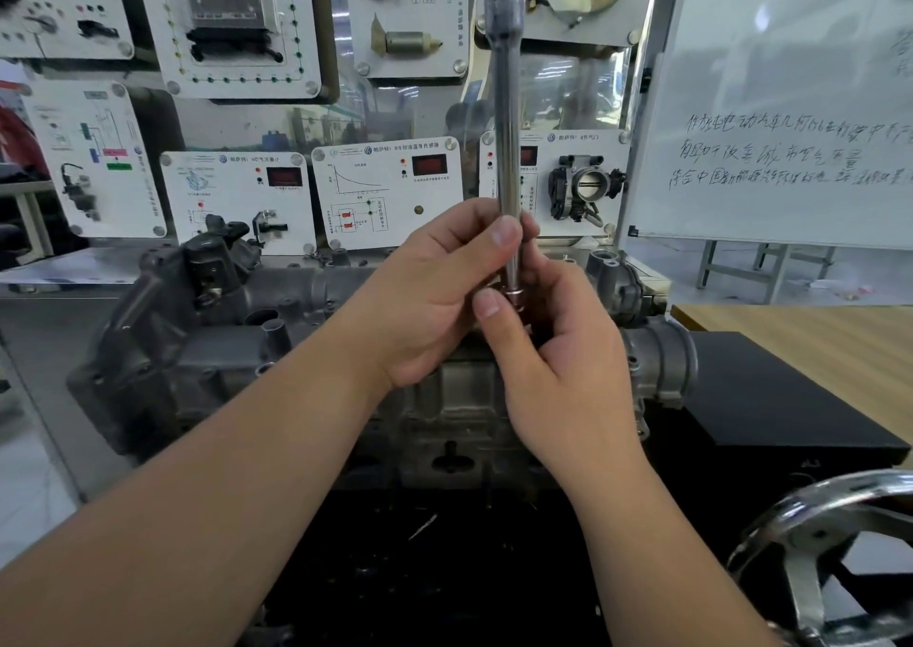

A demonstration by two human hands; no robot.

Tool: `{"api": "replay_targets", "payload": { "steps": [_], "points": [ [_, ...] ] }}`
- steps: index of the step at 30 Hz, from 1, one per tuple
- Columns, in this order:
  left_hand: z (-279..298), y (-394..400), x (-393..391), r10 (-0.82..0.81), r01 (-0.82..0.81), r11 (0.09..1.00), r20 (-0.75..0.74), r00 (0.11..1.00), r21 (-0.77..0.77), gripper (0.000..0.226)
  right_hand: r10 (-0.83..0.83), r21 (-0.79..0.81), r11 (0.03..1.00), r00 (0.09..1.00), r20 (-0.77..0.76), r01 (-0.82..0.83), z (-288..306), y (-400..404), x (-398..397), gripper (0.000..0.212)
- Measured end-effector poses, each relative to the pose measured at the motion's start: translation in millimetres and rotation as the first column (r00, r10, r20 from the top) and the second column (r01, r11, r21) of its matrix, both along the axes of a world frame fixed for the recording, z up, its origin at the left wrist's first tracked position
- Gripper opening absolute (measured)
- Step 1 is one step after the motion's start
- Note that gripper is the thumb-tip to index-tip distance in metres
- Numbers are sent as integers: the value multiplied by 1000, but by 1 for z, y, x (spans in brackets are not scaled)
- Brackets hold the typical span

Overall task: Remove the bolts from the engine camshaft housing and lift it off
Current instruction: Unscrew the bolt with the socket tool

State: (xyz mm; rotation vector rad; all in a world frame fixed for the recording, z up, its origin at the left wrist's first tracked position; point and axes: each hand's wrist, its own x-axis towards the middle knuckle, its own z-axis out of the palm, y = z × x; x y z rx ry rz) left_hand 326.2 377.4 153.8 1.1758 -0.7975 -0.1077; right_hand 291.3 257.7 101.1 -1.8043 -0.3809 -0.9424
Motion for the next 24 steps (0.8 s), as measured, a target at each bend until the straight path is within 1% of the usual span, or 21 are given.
{"api": "replay_targets", "payload": {
  "steps": [3, 5, 6, 8, 9, 12, 14, 16, 17, 19, 20, 22, 24],
  "points": [
    [-1, 0, 1, 13, -12, 1000, 42, 999, -10, 13, -18, 39, 999, 999, 51, 16, -2, 0, 1, 37],
    [-1, 2, 2, -5, 6, 1000, 58, 998, -4, 4, -21, 32, 999, 999, 35, 20, -2, 1, -1, 35],
    [-1, 2, 2, -8, 8, 1000, 54, 998, 7, 7, -22, 9, 1000, 1000, 20, 22, -2, 0, -1, 34],
    [-1, 2, 3, -1, 0, 1000, 36, 999, 25, 27, -14, -15, 1000, 1000, -4, 14, 0, -1, -2, 33],
    [-1, 2, 4, 0, -1, 999, 34, 999, 33, 32, -4, -10, 1000, 1000, -14, 4, 0, -2, -1, 35],
    [-1, 1, 3, 8, -10, 998, 40, 999, 61, 29, 22, -1, 1000, 999, -36, -22, -1, -2, -1, 48],
    [-1, 2, 4, 11, -12, 999, 26, 1000, 34, 26, 18, -7, 1000, 998, -57, -19, -2, 0, 0, 55],
    [-2, 2, 5, -4, 4, 1000, 26, 1000, 1, 24, 3, -11, 1000, 999, -46, -3, -2, 0, 0, 56],
    [-3, 3, 6, -18, 19, 1000, 33, 999, -13, 20, -10, -10, 1000, 1000, -20, 9, -2, 0, 0, 53],
    [-4, 3, 6, -43, 44, 998, 48, 998, -34, 13, -50, -10, 999, 998, 37, 50, -3, 0, -1, 41],
    [-4, 3, 6, -43, 45, 998, 55, 998, -40, 14, -57, -12, 998, 997, 49, 57, -3, 0, -2, 34],
    [-3, 3, 7, -23, 25, 999, 60, 998, -28, 13, -36, -35, 999, 999, 31, 37, -2, 0, -2, 29],
    [-3, 4, 8, -13, 13, 1000, 52, 999, -2, 6, -11, -67, 998, 1000, 1, 11, 0, -1, -2, 31]
  ]
}}
